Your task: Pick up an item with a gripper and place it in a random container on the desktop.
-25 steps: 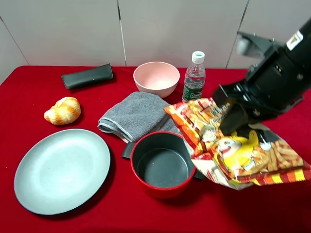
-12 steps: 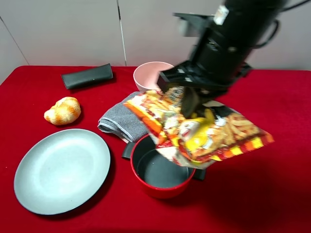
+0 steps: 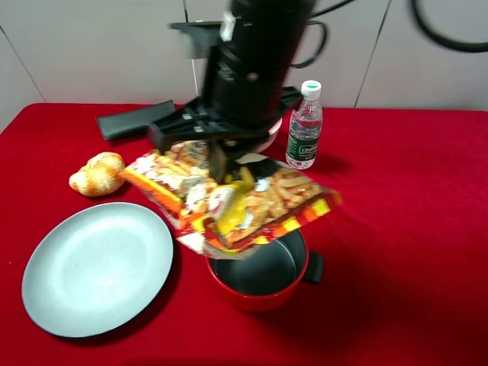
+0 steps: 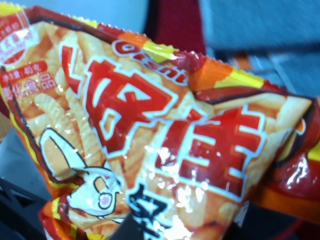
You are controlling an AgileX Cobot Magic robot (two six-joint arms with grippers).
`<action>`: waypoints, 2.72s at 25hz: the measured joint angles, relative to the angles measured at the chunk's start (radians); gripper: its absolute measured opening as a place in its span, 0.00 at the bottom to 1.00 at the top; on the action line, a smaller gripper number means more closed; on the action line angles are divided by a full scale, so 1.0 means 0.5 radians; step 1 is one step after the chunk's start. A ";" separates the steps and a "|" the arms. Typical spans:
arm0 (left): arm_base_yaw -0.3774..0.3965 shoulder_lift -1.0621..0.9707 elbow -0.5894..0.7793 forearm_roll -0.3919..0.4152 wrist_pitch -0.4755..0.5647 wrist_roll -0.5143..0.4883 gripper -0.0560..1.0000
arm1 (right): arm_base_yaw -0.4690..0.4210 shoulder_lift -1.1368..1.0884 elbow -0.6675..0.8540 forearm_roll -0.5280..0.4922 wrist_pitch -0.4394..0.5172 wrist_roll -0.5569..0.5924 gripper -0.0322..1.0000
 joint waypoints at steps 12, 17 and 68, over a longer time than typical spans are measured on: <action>0.000 0.000 0.000 0.000 0.000 0.000 0.96 | 0.238 0.470 -0.558 -0.025 0.099 0.000 0.06; 0.000 0.000 0.000 0.000 0.000 0.000 0.96 | 0.268 0.596 -0.714 -0.025 0.099 -0.002 0.06; 0.000 -0.001 0.000 0.000 0.000 0.000 0.96 | 0.377 1.155 -0.974 0.097 -0.533 -0.115 0.14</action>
